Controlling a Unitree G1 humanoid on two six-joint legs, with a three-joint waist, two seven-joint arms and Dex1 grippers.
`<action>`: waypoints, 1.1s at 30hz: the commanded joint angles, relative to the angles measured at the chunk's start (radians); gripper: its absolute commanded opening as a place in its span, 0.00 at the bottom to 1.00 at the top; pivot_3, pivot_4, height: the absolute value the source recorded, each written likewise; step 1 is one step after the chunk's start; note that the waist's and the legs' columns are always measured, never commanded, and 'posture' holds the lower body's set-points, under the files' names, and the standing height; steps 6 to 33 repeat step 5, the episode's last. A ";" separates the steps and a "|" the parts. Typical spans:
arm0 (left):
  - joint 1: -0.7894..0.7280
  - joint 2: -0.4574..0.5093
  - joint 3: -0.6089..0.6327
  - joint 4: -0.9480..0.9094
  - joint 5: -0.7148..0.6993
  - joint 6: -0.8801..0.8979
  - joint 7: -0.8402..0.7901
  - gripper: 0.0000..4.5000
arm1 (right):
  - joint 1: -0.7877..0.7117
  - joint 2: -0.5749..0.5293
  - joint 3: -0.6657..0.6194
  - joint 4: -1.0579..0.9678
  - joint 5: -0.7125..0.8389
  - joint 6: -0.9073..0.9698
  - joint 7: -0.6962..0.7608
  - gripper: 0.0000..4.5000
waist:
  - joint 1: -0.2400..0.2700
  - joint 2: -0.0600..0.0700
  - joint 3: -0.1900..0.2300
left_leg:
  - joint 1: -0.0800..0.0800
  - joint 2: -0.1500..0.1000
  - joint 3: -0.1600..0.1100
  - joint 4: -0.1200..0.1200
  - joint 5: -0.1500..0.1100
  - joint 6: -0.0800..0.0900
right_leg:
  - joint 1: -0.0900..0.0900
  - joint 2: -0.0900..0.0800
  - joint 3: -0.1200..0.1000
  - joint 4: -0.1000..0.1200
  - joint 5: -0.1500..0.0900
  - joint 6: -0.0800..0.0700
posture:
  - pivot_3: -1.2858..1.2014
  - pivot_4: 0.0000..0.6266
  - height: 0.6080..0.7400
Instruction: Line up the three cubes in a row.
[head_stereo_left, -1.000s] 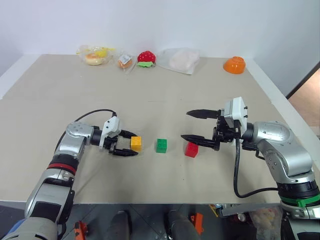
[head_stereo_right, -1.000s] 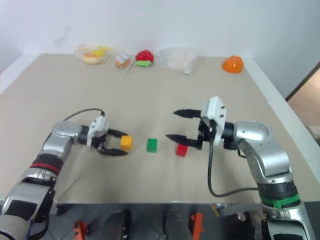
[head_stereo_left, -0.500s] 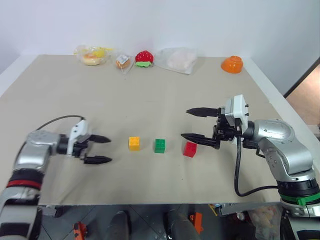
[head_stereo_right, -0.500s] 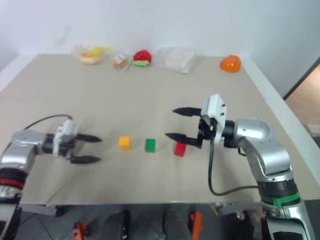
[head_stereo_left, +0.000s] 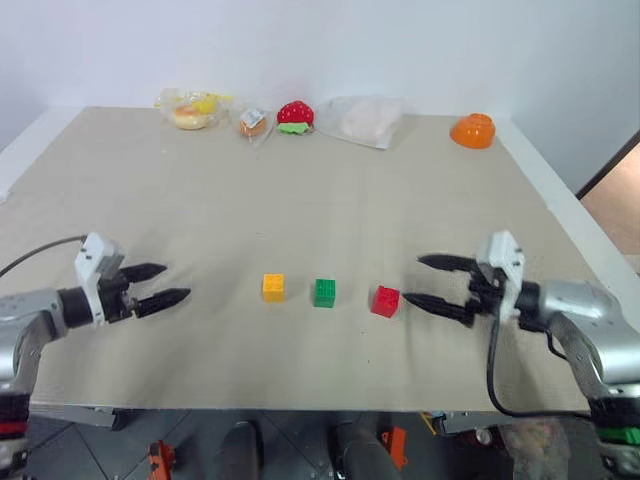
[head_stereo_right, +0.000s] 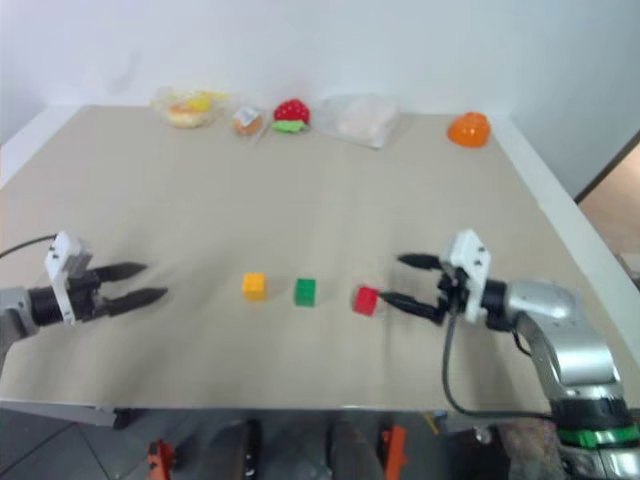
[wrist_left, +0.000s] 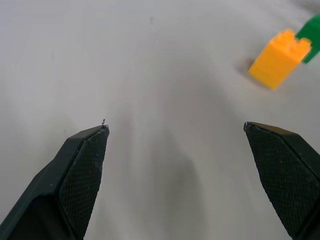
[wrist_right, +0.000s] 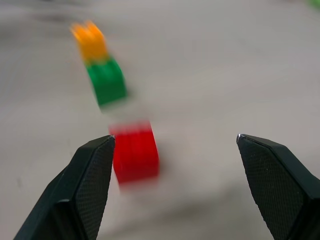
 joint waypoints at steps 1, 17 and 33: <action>0.002 0.005 0.018 -0.075 -0.035 0.010 0.019 0.99 | 0.042 -0.027 -0.103 -0.072 0.036 0.004 -0.017 0.90 | 0.000 0.000 0.000 | 0.000 0.000 0.000 0.000 0.000 0.000 | 0.000 0.000 0.000 0.000 0.000 0.000 | 0.52 0.24 1.00; -0.022 -0.008 -0.028 -0.073 -0.042 0.011 0.021 0.99 | 0.095 -0.015 -0.130 -0.143 0.056 0.035 -0.042 0.90 | -0.006 0.000 0.000 | 0.006 0.000 0.000 0.001 0.000 0.000 | 0.003 0.000 0.000 0.000 0.001 -0.002 | 0.52 0.24 1.00; -0.022 -0.008 -0.028 -0.073 -0.042 0.011 0.021 0.99 | 0.095 -0.015 -0.130 -0.143 0.056 0.035 -0.042 0.90 | -0.006 0.000 0.000 | 0.006 0.000 0.000 0.001 0.000 0.000 | 0.003 0.000 0.000 0.000 0.001 -0.002 | 0.52 0.24 1.00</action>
